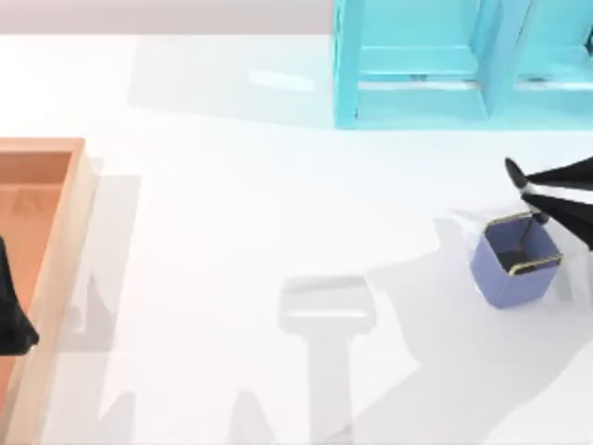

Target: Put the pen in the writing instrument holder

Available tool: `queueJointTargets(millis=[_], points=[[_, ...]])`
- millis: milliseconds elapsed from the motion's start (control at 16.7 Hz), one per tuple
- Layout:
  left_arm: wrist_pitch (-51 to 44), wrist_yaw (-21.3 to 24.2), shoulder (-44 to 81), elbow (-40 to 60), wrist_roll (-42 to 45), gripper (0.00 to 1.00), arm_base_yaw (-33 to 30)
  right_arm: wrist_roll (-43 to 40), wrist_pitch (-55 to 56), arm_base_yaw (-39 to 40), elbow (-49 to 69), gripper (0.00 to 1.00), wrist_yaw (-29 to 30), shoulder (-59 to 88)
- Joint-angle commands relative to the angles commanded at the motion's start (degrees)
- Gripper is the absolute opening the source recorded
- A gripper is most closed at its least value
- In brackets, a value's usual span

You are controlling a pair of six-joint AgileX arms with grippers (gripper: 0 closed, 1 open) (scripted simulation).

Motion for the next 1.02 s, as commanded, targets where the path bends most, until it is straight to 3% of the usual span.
queueJointTargets(millis=[480,900,1020], points=[[0.0,0.0,0.0,0.0,0.0,1.0,0.0,-2.86,-23.83,-0.45,3.84,0.0,-11.39,-3.72],[0.0,0.0,0.0,0.0,0.0,1.0,0.0,-3.24,-27.2,-0.44,4.47,0.0,-13.38,-4.68],[0.0,0.0,0.0,0.0,0.0,1.0,0.0,-3.24,-27.2,-0.44,4.47,0.15,-13.38,-4.68]])
